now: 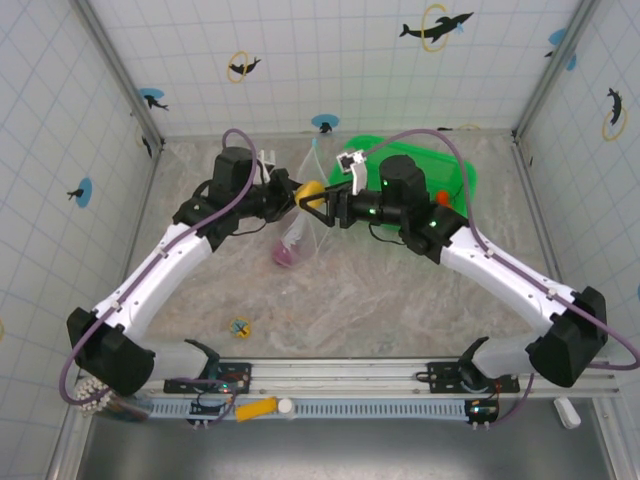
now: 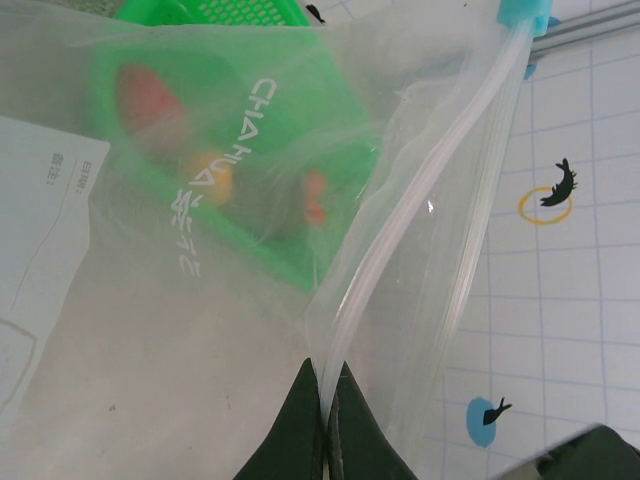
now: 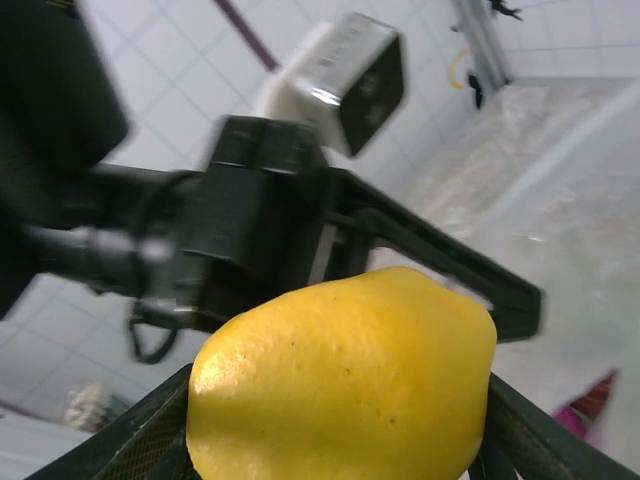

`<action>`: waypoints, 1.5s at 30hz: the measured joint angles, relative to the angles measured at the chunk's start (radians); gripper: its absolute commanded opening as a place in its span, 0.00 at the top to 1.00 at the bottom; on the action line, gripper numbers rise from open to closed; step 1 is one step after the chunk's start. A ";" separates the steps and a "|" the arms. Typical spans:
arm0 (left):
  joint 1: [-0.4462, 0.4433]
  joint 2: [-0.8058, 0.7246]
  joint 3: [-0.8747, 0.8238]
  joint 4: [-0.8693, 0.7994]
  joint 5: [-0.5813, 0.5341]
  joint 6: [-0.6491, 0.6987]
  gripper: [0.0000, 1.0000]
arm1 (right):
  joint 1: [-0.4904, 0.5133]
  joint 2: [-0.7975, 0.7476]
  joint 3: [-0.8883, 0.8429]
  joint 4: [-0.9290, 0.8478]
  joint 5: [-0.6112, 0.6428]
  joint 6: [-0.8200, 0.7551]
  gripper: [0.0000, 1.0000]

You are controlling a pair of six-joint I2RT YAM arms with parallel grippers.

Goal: Place the food in the zip-top bag and seal the zipper

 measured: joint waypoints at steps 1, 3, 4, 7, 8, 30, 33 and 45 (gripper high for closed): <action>0.000 -0.002 0.000 -0.003 0.000 0.000 1.00 | 0.000 0.003 0.000 -0.013 0.023 -0.005 0.36; 0.000 -0.006 0.003 -0.010 0.000 0.001 1.00 | 0.001 0.006 0.000 -0.040 0.068 -0.019 0.36; 0.000 -0.008 0.006 -0.017 -0.001 0.001 1.00 | 0.004 0.007 0.000 -0.054 0.095 -0.027 0.36; 0.000 -0.010 0.022 -0.035 -0.005 0.001 1.00 | 0.010 0.007 0.002 -0.106 0.163 -0.058 0.35; 0.000 -0.010 0.028 -0.041 -0.005 0.001 1.00 | 0.011 0.011 0.008 -0.130 0.182 -0.068 0.34; 0.000 -0.077 0.093 -0.148 -0.035 0.001 1.00 | 0.061 0.036 0.194 -0.392 0.409 -0.229 0.20; 0.000 -0.077 0.101 -0.164 -0.063 0.003 1.00 | 0.040 -0.006 0.191 -0.346 0.309 -0.211 0.20; 0.000 -0.084 0.121 -0.195 -0.126 0.008 1.00 | -0.306 -0.183 0.026 -0.015 0.020 0.011 0.22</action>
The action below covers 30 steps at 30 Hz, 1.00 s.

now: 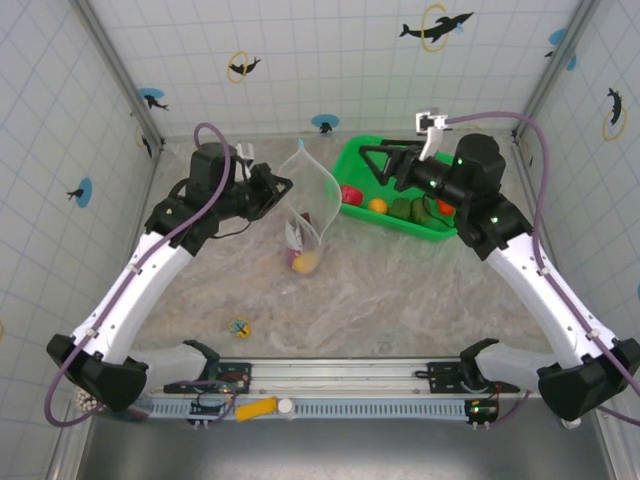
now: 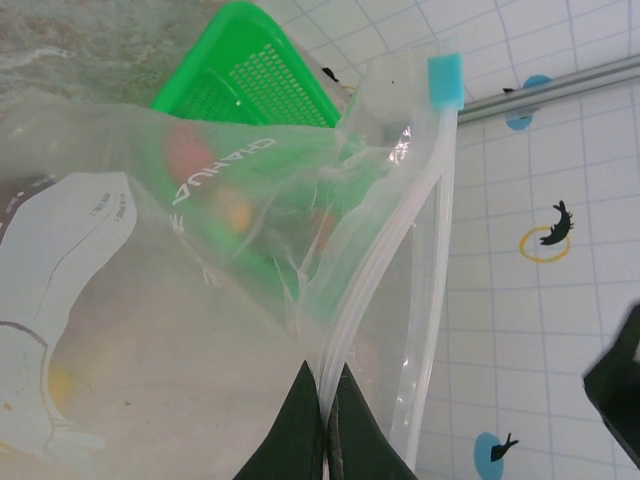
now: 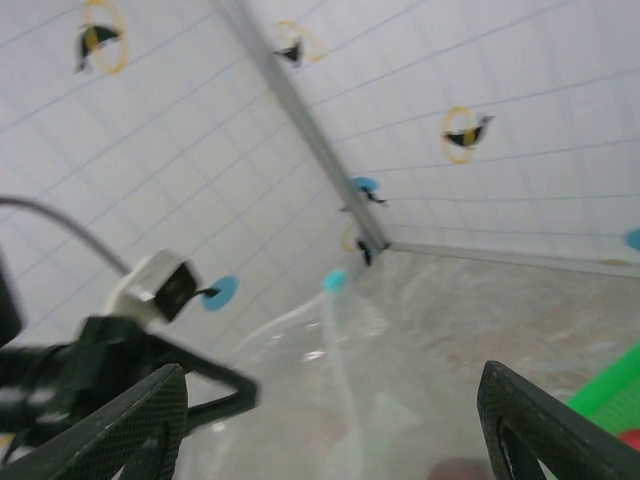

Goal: Place the food in the zip-top bag and seal the zipper

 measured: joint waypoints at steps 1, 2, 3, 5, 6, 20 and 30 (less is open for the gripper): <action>0.000 0.000 -0.009 0.010 0.005 -0.001 1.00 | -0.035 0.010 -0.019 0.003 0.003 0.009 0.23; 0.000 0.001 -0.019 0.021 0.010 -0.002 1.00 | -0.057 0.024 -0.030 0.003 0.007 0.014 0.22; 0.000 0.002 -0.033 0.034 0.015 -0.006 1.00 | -0.075 0.048 -0.039 0.002 0.013 0.015 0.22; 0.000 0.004 -0.060 0.062 0.027 -0.010 1.00 | -0.096 0.121 -0.042 -0.005 0.022 0.010 0.22; 0.000 0.005 -0.073 0.077 0.035 -0.016 1.00 | -0.101 0.167 -0.042 -0.010 0.025 0.004 0.22; 0.000 0.062 -0.101 0.161 0.092 -0.034 1.00 | -0.129 0.827 0.325 -0.240 -0.001 -0.119 0.16; 0.000 0.100 -0.101 0.171 0.101 -0.030 1.00 | -0.119 1.044 0.502 -0.356 -0.032 -0.177 0.14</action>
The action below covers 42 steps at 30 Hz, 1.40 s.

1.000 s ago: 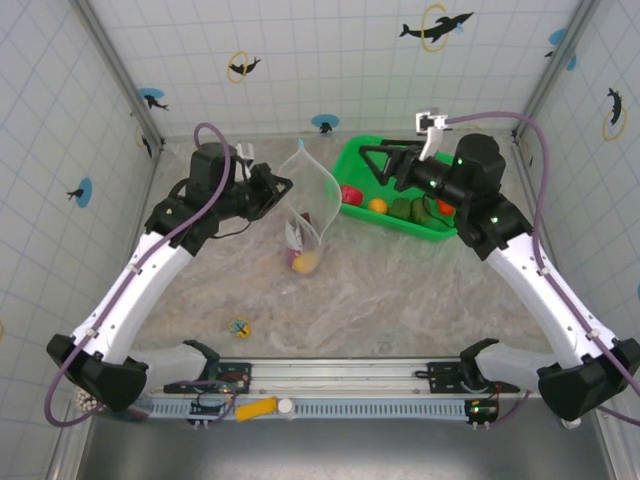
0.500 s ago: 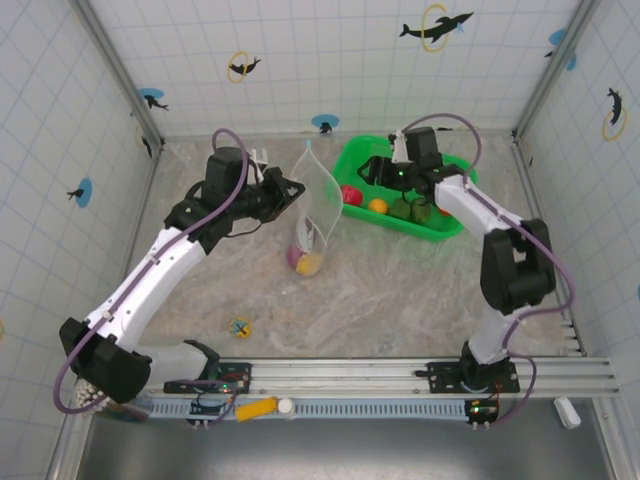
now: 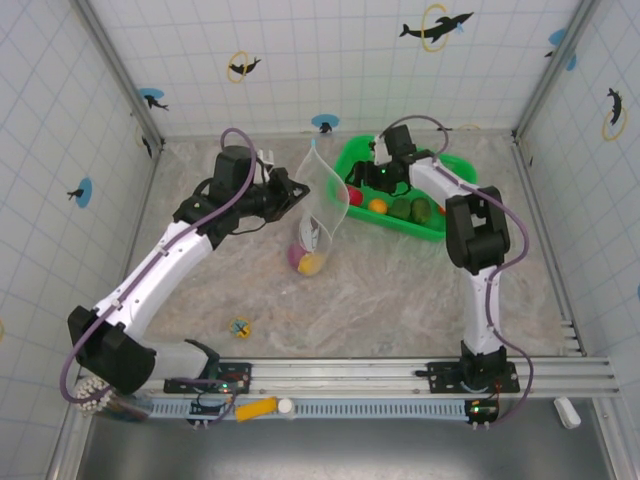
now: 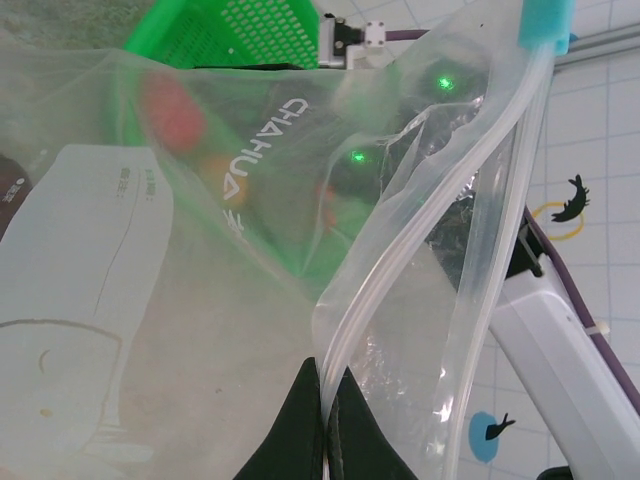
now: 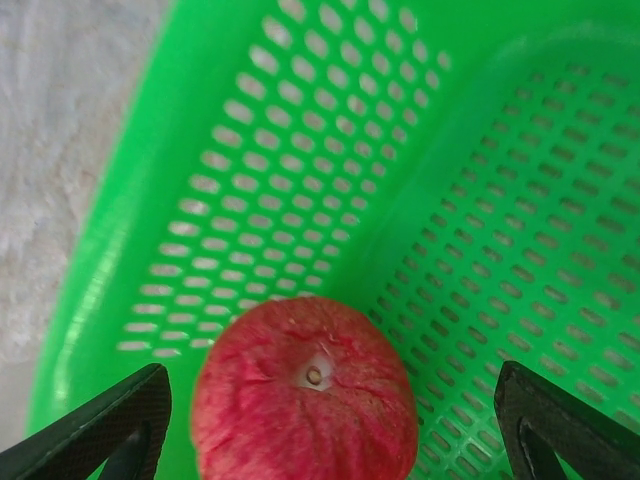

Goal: Place the food in the zip-top bag and seal the zipper

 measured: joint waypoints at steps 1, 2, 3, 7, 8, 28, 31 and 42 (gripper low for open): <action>0.000 0.002 0.000 0.002 0.000 0.000 1.00 | 0.004 0.010 0.001 -0.007 -0.004 -0.005 0.14; 0.000 0.003 0.000 0.003 0.002 0.001 1.00 | 0.009 0.023 0.002 -0.016 -0.011 -0.011 0.14; 0.000 0.005 0.000 0.003 0.003 0.003 1.00 | 0.015 0.034 0.004 -0.019 -0.024 -0.016 0.14; 0.000 0.013 0.000 0.003 0.003 0.003 1.00 | 0.041 0.054 0.006 -0.031 -0.038 -0.037 0.19; 0.000 0.014 0.000 0.003 0.003 0.003 1.00 | 0.046 0.057 0.006 -0.033 -0.039 -0.040 0.21; 0.000 0.008 0.000 0.003 0.002 0.006 1.00 | 0.010 0.006 -0.031 -0.007 -0.005 -0.008 0.32; 0.000 -0.003 0.000 0.003 0.002 0.006 1.00 | 0.005 -0.080 -0.082 0.013 0.032 0.002 0.34; 0.000 -0.048 -0.009 0.008 0.003 0.006 1.00 | 0.004 -0.570 -0.314 0.186 0.080 0.072 0.36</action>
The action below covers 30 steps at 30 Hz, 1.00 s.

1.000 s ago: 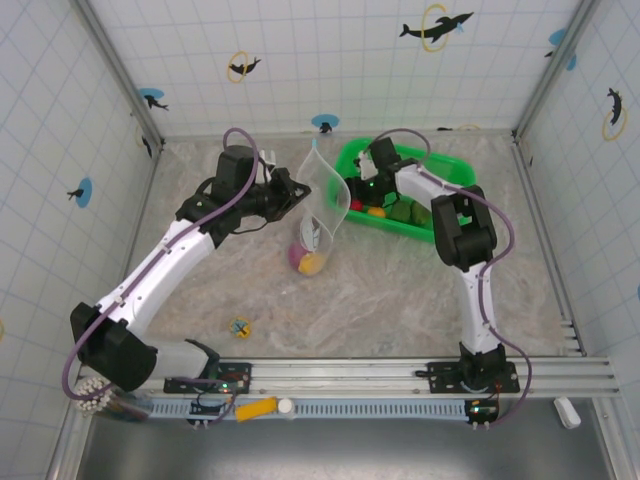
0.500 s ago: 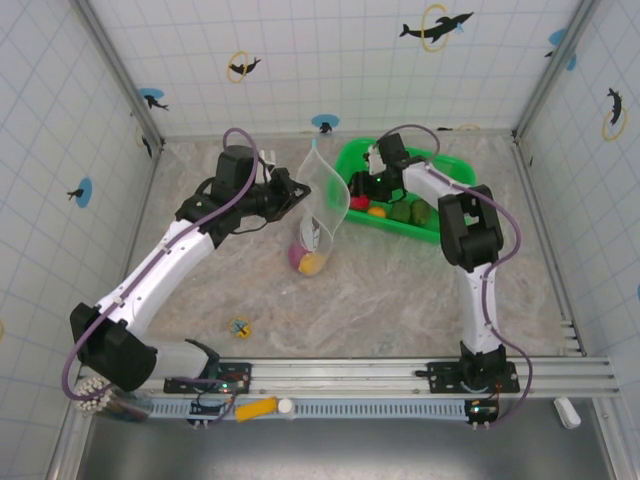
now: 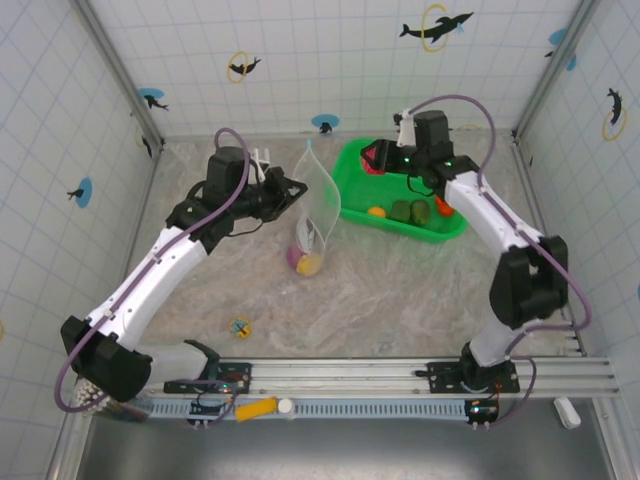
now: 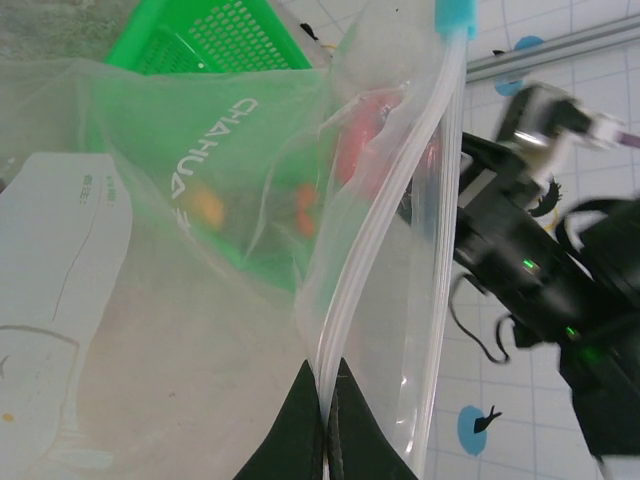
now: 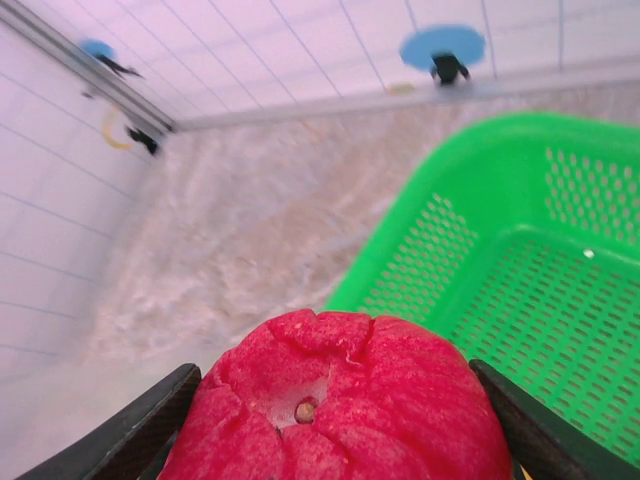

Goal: Place the food in the zip-top bag and seal the zipper

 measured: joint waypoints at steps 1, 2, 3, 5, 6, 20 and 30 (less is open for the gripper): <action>0.000 0.000 -0.004 0.002 0.000 0.000 1.00 | 0.001 -0.047 -0.029 0.024 -0.005 0.011 0.36; 0.000 0.000 -0.008 0.003 0.000 0.000 1.00 | 0.006 -0.103 -0.063 0.049 -0.010 0.026 0.36; 0.000 0.000 -0.012 0.004 0.000 0.000 1.00 | 0.011 -0.152 -0.089 0.072 -0.022 0.043 0.35; 0.000 0.000 -0.021 0.012 0.004 0.000 1.00 | 0.031 -0.229 -0.124 0.113 -0.043 0.074 0.35; 0.000 0.000 -0.025 0.015 0.008 -0.001 1.00 | 0.047 -0.266 -0.139 0.139 -0.057 0.093 0.35; -0.002 0.007 -0.029 0.048 0.033 -0.003 1.00 | 0.332 -0.328 -0.161 0.232 -0.094 0.179 0.33; 0.005 0.012 -0.026 0.028 0.025 -0.003 1.00 | 0.424 -0.199 -0.108 0.074 0.164 0.094 0.33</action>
